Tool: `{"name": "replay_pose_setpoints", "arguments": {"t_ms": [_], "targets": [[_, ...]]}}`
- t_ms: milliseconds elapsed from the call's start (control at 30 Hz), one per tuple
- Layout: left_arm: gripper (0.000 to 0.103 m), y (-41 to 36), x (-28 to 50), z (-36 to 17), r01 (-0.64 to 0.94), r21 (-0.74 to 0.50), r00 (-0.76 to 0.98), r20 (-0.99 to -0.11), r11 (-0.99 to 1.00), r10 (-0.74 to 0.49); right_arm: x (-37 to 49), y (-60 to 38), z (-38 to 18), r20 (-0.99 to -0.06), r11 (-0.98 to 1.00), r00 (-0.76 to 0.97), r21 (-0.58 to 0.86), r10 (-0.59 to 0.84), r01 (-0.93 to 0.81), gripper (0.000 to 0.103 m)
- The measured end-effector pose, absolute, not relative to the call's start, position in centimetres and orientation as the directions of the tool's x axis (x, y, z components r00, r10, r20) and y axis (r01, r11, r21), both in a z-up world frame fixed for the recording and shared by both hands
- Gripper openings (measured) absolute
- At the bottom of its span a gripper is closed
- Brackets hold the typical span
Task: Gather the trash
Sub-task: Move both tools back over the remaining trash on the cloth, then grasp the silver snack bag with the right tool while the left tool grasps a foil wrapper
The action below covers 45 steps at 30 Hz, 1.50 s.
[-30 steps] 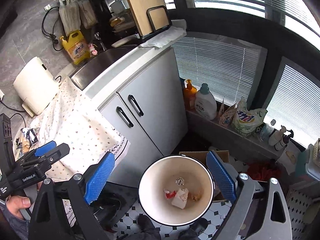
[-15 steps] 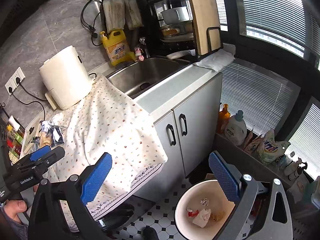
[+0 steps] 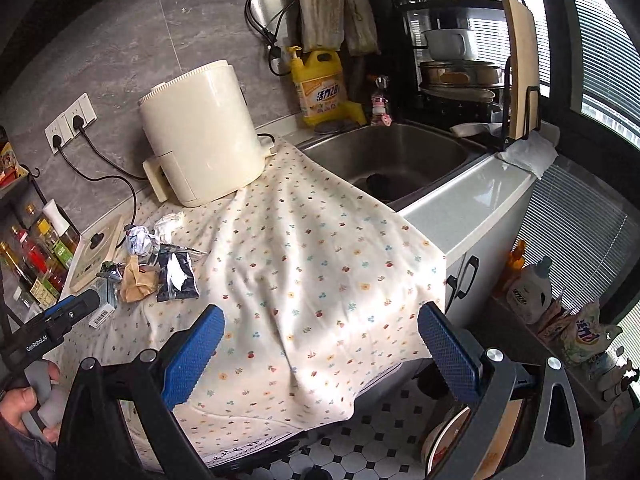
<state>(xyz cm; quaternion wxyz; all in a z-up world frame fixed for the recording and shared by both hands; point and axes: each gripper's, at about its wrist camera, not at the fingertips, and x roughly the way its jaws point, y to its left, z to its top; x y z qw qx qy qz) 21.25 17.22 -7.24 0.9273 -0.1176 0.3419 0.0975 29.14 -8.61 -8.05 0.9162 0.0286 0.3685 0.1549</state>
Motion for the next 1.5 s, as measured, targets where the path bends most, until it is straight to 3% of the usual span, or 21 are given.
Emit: {"name": "replay_pose_setpoints", "arguments": {"t_ms": [433,800,1033,1100,1167,1400,1467,1500], "targets": [[0.097,26.9,23.6,-7.4,-0.294,-0.16,0.747,-0.653,0.942,0.123,31.0,1.5,-8.4,-0.69,0.932,0.646,0.123,0.328,-0.342,0.087],[0.097,29.2,27.5,-9.6,-0.205,-0.182,0.728,-0.685,0.962,0.025,33.5,6.9,-9.6,-0.727,0.919,0.596,0.12,0.34,-0.376,0.087],[0.095,28.6,30.4,-11.4,-0.139,-0.106,0.696,-0.718,0.985,0.021,35.1,9.6,-10.8,-0.755,0.909,0.558,0.117,0.343,-0.4,0.087],[0.076,28.9,31.2,-11.7,-0.117,-0.115,0.683,-0.731,0.986,-0.005,35.7,10.5,-11.2,-0.765,0.906,0.548,0.109,0.339,-0.408,0.088],[0.044,29.8,31.7,-12.1,-0.116,-0.148,0.661,-0.749,0.982,-0.034,36.3,11.4,-11.7,-0.776,0.904,0.534,0.106,0.335,-0.414,0.088],[0.029,31.9,31.0,-11.5,-0.111,-0.223,0.684,-0.724,0.969,-0.089,37.1,14.2,-13.1,-0.81,0.887,0.488,0.084,0.326,-0.454,0.087],[0.001,32.2,30.7,-11.2,-0.116,-0.234,0.691,-0.717,0.965,-0.091,37.2,14.8,-13.7,-0.819,0.876,0.463,0.095,0.338,-0.472,0.081],[0.001,32.3,30.5,-11.1,-0.122,-0.235,0.692,-0.717,0.964,-0.087,37.3,14.9,-14.2,-0.829,0.87,0.439,0.107,0.345,-0.482,0.075]]}}
